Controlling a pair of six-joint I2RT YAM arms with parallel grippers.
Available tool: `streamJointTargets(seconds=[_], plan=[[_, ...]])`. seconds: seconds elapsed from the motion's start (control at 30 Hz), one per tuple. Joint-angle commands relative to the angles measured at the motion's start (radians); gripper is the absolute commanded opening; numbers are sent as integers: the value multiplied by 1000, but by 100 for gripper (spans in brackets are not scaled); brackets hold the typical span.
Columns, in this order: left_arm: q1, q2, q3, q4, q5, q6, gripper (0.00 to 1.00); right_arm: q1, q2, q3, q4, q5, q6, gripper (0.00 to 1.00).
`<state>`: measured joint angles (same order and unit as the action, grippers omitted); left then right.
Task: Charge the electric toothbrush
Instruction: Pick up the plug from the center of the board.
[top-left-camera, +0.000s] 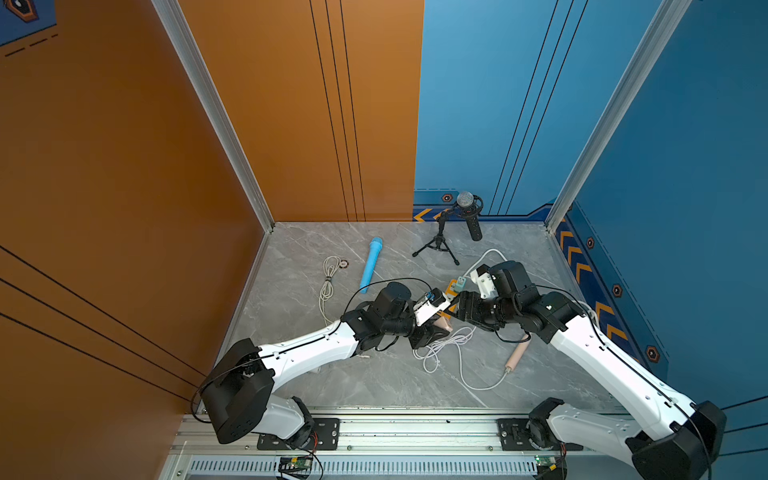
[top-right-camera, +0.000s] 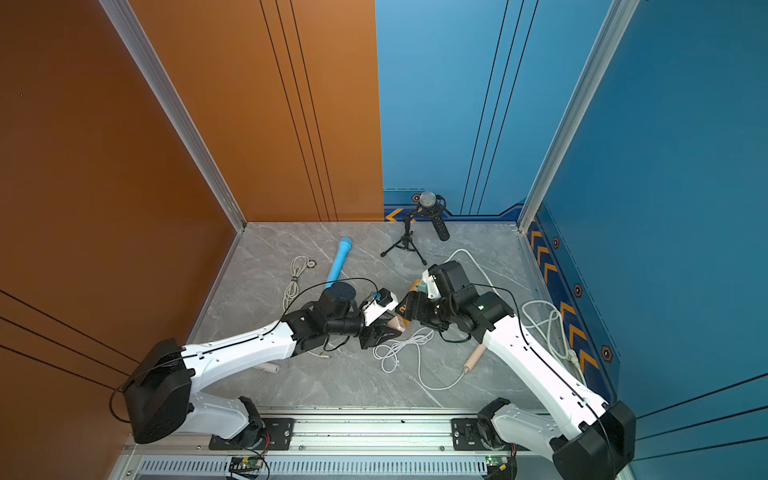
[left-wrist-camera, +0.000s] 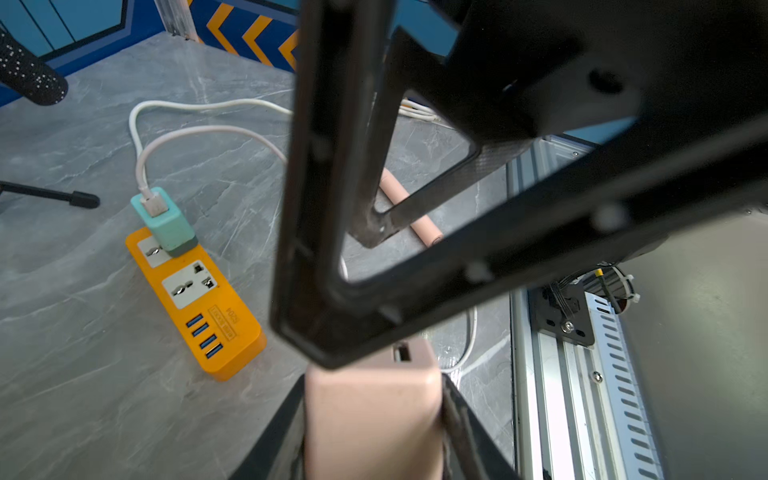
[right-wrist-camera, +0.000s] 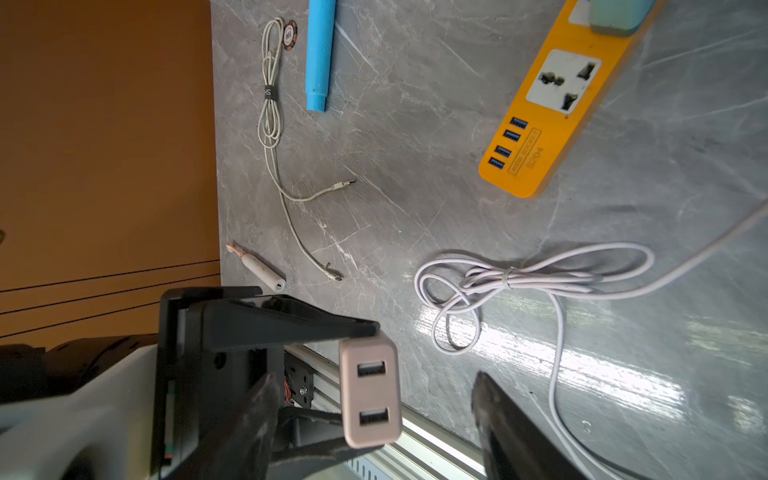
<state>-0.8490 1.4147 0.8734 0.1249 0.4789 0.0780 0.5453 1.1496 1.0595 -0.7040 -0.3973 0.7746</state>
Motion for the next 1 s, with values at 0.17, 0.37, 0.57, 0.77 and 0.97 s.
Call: streamJointTargets(seconds=[0.17,0.37,0.57,0.77,0.97], plan=[[4,-67,11,31,-15,59,0,46,52,16,55,-29,38,61],[4,-68,20,45,-63,51,0,65,63,4,88,-29,58,50],[8,-65,28,44,-108,56,0,72,45,-7,97,-44,69,50],[10,-67,41,45,-75,65,0,70,31,-14,102,-55,73,43],[18,-69,41,59,-128,58,0,68,32,-10,106,-61,71,28]])
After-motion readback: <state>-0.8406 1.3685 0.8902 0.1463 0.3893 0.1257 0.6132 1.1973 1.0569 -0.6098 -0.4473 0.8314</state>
